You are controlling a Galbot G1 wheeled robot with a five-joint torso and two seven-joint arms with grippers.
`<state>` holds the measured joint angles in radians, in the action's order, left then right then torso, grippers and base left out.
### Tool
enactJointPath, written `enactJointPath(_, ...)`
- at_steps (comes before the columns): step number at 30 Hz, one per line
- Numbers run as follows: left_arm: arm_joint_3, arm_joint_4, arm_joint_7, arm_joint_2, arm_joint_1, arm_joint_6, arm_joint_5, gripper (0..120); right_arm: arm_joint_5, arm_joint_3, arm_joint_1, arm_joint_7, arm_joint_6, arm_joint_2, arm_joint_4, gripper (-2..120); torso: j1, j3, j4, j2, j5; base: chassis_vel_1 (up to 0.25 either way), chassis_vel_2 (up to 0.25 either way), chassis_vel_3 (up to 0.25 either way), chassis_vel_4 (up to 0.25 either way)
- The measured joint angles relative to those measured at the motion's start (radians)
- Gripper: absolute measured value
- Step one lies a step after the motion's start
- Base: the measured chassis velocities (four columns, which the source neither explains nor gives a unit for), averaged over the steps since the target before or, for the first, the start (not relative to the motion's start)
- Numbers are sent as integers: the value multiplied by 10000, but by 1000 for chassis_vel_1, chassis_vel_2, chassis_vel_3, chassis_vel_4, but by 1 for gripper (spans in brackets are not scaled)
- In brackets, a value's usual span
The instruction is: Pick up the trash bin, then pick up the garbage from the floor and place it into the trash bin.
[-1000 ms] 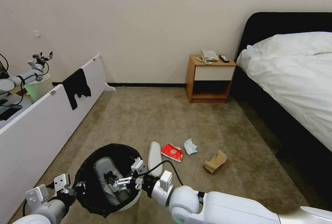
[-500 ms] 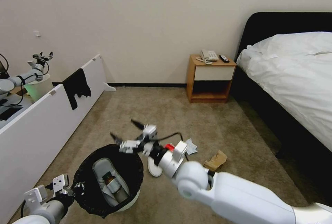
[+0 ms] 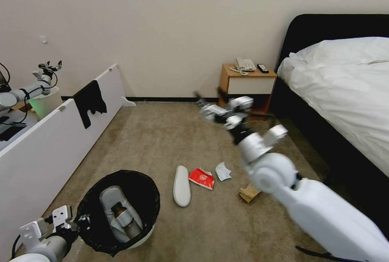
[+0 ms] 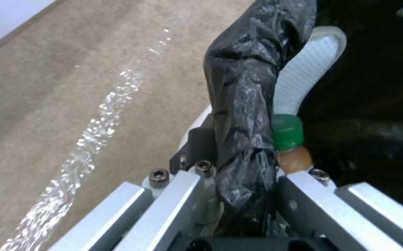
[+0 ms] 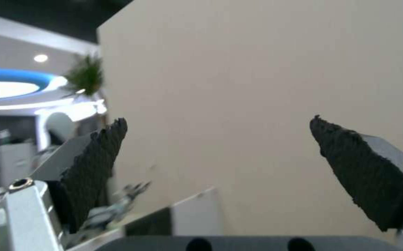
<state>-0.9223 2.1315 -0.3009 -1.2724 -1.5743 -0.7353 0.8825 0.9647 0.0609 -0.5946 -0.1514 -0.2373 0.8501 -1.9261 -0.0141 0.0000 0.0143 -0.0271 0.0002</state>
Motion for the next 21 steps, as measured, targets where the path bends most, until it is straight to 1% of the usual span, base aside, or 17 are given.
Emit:
enactJointPath(2, -151, 82, 4, -132, -95, 0, -74, 1, -275, -598, -362, -102, -122, -96, 32, 100, 0, 0, -10, 0, 2, 0, 0, 0, 0)
enactJointPath(3, -203, 126, 3, -195, -112, 0, -96, 1, -452, -1230, -834, -166, -145, -193, -6, 100, 1, 0, -10, 0, 0, 0, 0, 0, 0)
enactJointPath(4, -203, 126, 3, -195, -112, 0, -96, 1, -452, -1230, -834, -166, -145, -193, -6, 100, 1, 0, -10, 0, 0, 0, 0, 0, 0)
enactJointPath(6, -279, 157, 8, -281, -135, 0, -109, 1, -754, -2337, -1729, -254, -145, -326, -110, 100, 0, -1, -1, 0, 1, 0, 0, 0, 0)
enactJointPath(7, -279, 157, 8, -281, -135, 0, -109, 1, -754, -2337, -1729, -254, -145, -326, -110, 100, 0, -1, -1, 0, 1, 0, 0, 0, 0)
enactJointPath(8, -336, 157, 9, -326, -150, 0, -118, 1, -909, -2716, -2108, -279, -141, -368, -162, 100, 0, -1, 0, 0, 0, 0, 0, 0, 0)
enactJointPath(9, -476, 168, 15, -406, -202, 0, -126, 1, -1252, -3432, -2823, -313, -123, -399, -244, 100, 0, -1, 3, 0, 3, 0, 0, 0, 0)
enactJointPath(10, -476, 168, 15, -406, -202, 0, -126, 1, -1252, -3432, -2823, -313, -123, -399, -244, 100, 0, -1, 3, 0, 3, 0, 0, 0, 0)
enactJointPath(11, -630, 197, 15, -486, -234, 0, -135, 1, -1614, -4141, -3435, -322, -98, -395, -367, 100, 0, -1, -4, 0, 2, 0, 0, 0, 0)
enactJointPath(12, -721, 201, 16, -520, -234, 0, -171, 1, -1813, -4600, -3845, -317, -90, -372, -494, 100, 1, -1, -3, 0, -1, 0, 0, 0, 0)
enactJointPath(13, -721, 201, 16, -520, -234, 0, -171, 1, -1813, -4600, -3845, -317, -90, -372, -494, 100, 1, -1, -3, 0, -1, 0, 0, 0, 0)
enactJointPath(16, -930, 215, 17, -612, -255, 0, -224, 1, -2297, -5560, -4797, -315, -100, -320, -792, 100, 1, -2, 0, 0, -2, 0, 0, 0, 0)
enactJointPath(17, -930, 215, 17, -612, -255, 0, -224, 1, -2297, -5560, -4797, -315, -100, -320, -792, 100, 1, -2, 0, 0, -2, 0, 0, 0, 0)
enactJointPath(19, -1155, 243, -25, -796, -291, 0, -284, 1, -2539, -5994, -5332, -271, -177, -251, -879, 100, 1, -1, -2, 0, 0, 0, 0, 0, 0)
enactJointPath(20, -1155, 243, -25, -796, -291, 0, -284, 1, -2539, -5994, -5332, -271, -177, -251, -879, 100, 1, -1, -2, 0, 0, 0, 0, 0, 0)
enactJointPath(21, -1269, 271, -54, -895, -297, 0, -261, 1, -2622, -6089, -5467, -252, -211, -200, -911, 100, 1, -1, -4, -1, -2, 0, 0, 0, 0)
